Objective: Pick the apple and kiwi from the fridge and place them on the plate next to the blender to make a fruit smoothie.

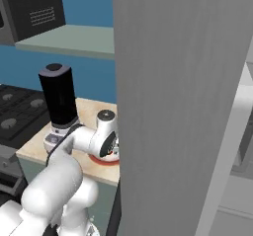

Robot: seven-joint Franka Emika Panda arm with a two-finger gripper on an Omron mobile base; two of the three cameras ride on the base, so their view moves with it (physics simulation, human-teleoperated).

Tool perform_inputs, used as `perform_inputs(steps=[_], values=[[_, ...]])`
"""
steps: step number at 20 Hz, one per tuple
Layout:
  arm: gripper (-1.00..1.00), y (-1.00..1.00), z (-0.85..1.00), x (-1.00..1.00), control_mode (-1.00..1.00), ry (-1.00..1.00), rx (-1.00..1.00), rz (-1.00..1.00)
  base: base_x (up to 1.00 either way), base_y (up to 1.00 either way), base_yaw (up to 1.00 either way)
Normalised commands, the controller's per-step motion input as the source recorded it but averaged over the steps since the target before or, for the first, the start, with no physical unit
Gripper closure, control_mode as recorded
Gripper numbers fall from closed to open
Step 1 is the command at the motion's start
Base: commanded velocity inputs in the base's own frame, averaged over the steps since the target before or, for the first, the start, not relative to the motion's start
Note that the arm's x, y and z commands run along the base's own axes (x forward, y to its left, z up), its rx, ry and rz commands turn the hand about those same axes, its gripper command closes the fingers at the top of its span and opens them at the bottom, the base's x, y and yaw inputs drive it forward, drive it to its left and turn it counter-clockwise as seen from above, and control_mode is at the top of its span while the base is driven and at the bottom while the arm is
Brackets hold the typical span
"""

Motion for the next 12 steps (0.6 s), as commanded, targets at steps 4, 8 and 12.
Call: perform_inputs(steps=[4,8,12], values=[[1.00,0.00,-0.74,0.60,-1.00,0.14,0.00,0.00,0.00,0.00,0.00],[-1.00,0.00,-0.45,0.26,-1.00,0.08,0.00,0.00,0.00,0.00,0.00],[-1.00,0.00,0.08,-0.13,-1.00,0.00,0.00,0.00,0.00,0.00,0.00]])
